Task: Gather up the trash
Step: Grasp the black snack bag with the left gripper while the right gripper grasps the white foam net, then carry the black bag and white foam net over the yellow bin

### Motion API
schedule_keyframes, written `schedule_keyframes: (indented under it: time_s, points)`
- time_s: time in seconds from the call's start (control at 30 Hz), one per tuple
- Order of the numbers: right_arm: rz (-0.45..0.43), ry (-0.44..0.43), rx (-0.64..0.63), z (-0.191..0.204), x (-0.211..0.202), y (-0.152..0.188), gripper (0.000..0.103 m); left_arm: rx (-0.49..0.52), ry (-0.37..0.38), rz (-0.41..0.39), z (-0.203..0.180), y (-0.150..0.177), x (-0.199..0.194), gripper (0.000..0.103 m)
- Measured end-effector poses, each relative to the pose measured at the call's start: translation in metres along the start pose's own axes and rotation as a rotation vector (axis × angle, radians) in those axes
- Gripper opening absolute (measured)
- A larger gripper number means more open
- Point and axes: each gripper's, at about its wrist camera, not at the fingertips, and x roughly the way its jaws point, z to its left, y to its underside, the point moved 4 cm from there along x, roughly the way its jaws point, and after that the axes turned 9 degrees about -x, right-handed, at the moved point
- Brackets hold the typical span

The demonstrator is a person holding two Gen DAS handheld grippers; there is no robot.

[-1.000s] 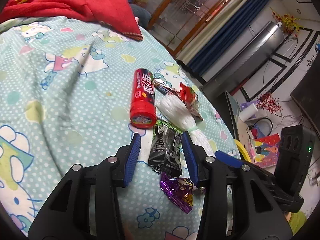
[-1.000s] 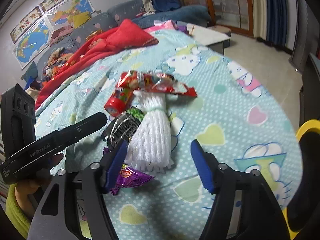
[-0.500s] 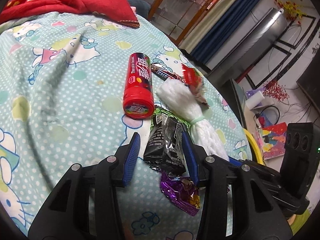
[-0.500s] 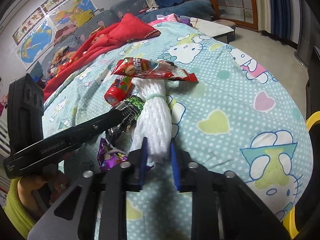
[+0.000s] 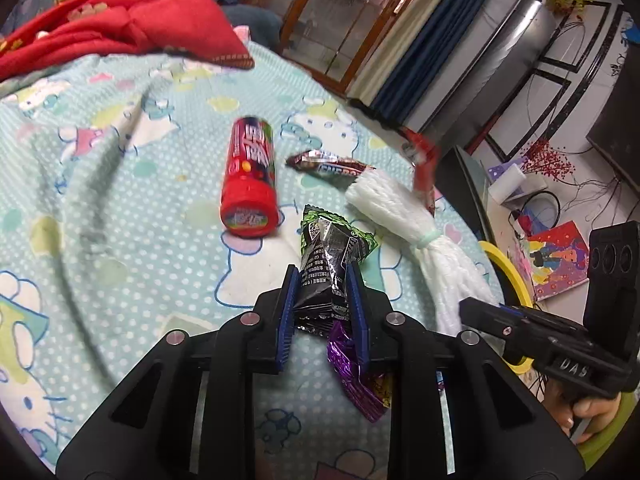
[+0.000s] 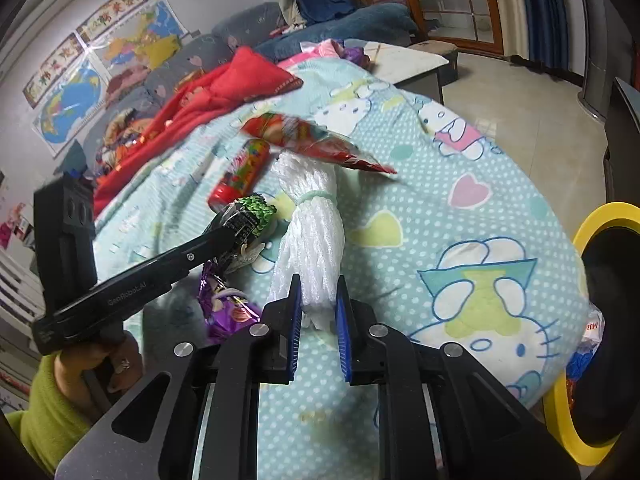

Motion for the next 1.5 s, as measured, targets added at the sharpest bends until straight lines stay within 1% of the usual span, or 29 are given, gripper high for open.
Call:
schedule_keyframes:
  time_s: [0.23, 0.5, 0.67, 0.97, 1.2, 1.3, 1.5]
  points:
    - [-0.043, -0.039, -0.005, 0.005, -0.03, -0.001, 0.015, -0.006, 0.019, -0.043, -0.005, -0.005, -0.019, 0.018]
    - [-0.088, -0.043, -0.003, 0.006, -0.058, -0.001, 0.015, 0.018, 0.065, -0.104, -0.028, -0.01, -0.044, 0.018]
    - [-0.14, -0.028, 0.008, 0.0, -0.08, -0.002, 0.015, 0.04, 0.094, -0.126, -0.042, -0.011, -0.054, 0.018]
    - [-0.191, -0.025, 0.047, -0.012, -0.101, -0.003, 0.015, 0.073, 0.127, -0.122, -0.062, -0.005, -0.057, 0.018]
    - [-0.147, -0.036, 0.061, -0.014, -0.092, 0.005, 0.015, 0.082, 0.139, -0.112, -0.067, -0.004, -0.055, 0.018]
    - [-0.154, -0.019, 0.074, -0.017, -0.096, 0.005, 0.015, 0.091, 0.146, -0.109, -0.071, -0.001, -0.054, 0.018]
    - [-0.207, 0.04, 0.088, -0.031, -0.112, 0.003, 0.015, 0.128, 0.168, -0.103, -0.087, 0.006, -0.052, 0.018]
